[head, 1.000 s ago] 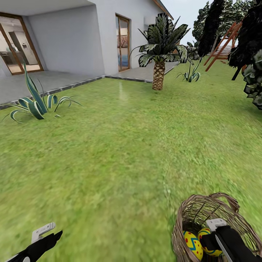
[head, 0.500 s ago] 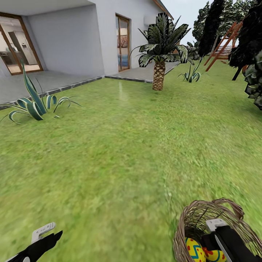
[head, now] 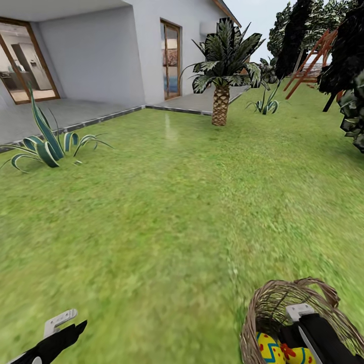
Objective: Take the three Easter eggs out of the wicker basket on the lawn in the garden, then place them on the lawn next to a single tree (choose any tree) so that all three eggs are next to the same tree and none are left in the basket.
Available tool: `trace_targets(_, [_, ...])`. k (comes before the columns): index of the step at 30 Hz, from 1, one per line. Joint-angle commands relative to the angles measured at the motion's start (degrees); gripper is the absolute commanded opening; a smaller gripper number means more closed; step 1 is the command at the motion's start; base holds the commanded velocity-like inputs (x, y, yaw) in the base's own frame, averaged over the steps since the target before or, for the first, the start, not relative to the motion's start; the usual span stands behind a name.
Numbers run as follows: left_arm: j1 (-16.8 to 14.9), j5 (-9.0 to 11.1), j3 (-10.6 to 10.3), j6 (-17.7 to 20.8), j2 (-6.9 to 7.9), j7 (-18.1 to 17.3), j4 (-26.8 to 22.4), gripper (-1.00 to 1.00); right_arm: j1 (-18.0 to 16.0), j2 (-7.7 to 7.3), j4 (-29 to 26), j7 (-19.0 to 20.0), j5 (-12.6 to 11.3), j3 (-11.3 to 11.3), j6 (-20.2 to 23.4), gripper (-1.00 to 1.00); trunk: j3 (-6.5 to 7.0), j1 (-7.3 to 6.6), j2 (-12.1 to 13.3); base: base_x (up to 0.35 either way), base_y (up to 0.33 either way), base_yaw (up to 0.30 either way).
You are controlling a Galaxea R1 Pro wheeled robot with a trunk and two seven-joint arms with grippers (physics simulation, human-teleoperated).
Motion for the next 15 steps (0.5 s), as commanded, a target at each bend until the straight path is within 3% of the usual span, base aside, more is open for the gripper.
trace_targets(1, [0.0, 0.3, 0.1, 0.4, -0.02, -0.2, -0.1, 1.0, 0.0, -0.04, 0.0, 0.3, 0.3, 0.1, 0.2, 1.0, -0.05, 0.01, 0.0, 0.204, -0.181, 0.0])
trace_targets(5, [0.0, 0.3, 0.2, 0.4, -0.04, -0.2, -0.1, 1.0, 0.0, -0.01, 0.0, 0.3, 0.3, 0.1, 0.2, 1.0, -0.05, 0.01, 0.0, 0.153, -0.142, 0.0])
trace_targets(15, [0.0, 0.3, 0.2, 0.4, -0.04, -0.2, 0.0, 1.0, 0.0, -0.08, 0.0, 0.3, 0.3, 0.1, 0.2, 1.0, -0.05, 0.01, 0.0, 0.009, -0.009, 0.0])
